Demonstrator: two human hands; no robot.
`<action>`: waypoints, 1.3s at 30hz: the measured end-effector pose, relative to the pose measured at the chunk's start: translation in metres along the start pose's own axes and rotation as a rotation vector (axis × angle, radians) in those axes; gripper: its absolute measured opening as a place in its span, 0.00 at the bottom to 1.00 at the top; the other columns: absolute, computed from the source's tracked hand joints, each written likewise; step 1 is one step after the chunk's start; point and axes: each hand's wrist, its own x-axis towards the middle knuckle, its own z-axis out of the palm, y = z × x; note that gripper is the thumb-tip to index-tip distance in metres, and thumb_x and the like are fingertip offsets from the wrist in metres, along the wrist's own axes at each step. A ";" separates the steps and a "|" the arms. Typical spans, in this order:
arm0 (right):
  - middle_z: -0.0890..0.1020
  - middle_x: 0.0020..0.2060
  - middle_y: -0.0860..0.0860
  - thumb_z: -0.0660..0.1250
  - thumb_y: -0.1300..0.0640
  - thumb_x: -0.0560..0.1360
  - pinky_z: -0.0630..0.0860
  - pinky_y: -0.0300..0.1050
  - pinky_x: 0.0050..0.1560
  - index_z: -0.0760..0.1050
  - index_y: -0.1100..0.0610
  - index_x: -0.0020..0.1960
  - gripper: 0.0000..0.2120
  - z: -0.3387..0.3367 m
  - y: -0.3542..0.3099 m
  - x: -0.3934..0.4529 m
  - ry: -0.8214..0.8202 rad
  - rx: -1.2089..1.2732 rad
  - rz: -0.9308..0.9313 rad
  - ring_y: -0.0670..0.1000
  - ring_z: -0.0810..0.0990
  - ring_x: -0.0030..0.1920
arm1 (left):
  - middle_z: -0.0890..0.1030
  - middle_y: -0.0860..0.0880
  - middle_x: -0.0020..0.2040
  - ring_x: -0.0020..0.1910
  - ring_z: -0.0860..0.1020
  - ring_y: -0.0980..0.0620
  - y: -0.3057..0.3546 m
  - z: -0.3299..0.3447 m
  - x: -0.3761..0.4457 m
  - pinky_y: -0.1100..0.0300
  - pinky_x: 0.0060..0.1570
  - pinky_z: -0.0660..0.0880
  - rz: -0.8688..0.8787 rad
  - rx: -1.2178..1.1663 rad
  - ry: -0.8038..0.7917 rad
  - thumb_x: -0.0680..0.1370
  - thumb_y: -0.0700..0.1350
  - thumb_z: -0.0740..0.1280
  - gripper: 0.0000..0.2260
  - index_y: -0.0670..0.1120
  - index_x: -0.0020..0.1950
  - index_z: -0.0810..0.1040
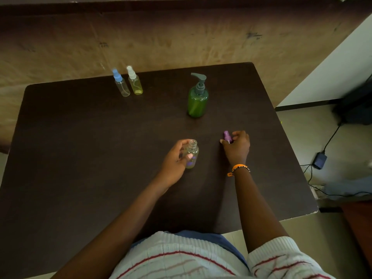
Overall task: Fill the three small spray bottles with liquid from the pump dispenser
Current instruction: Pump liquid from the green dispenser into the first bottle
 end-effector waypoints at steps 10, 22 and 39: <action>0.77 0.54 0.60 0.78 0.59 0.67 0.68 0.42 0.49 0.74 0.65 0.56 0.22 0.006 -0.007 -0.005 -0.017 -0.020 -0.048 0.59 0.75 0.55 | 0.77 0.55 0.52 0.51 0.76 0.62 -0.003 -0.002 0.002 0.74 0.48 0.72 -0.012 0.011 0.010 0.77 0.33 0.61 0.16 0.49 0.60 0.70; 0.75 0.58 0.60 0.77 0.57 0.68 0.68 0.46 0.53 0.74 0.64 0.58 0.23 0.006 -0.013 -0.006 -0.030 -0.100 -0.076 0.60 0.72 0.58 | 0.77 0.55 0.54 0.52 0.75 0.62 -0.007 -0.005 0.003 0.74 0.48 0.72 -0.019 0.010 0.015 0.77 0.33 0.60 0.16 0.50 0.60 0.70; 0.77 0.61 0.57 0.69 0.62 0.76 0.72 0.34 0.54 0.73 0.63 0.64 0.17 0.000 -0.091 0.036 -0.229 0.250 -0.227 0.51 0.77 0.57 | 0.77 0.55 0.51 0.48 0.75 0.64 -0.004 -0.015 0.015 0.76 0.45 0.71 -0.015 0.016 0.115 0.76 0.34 0.63 0.15 0.47 0.60 0.71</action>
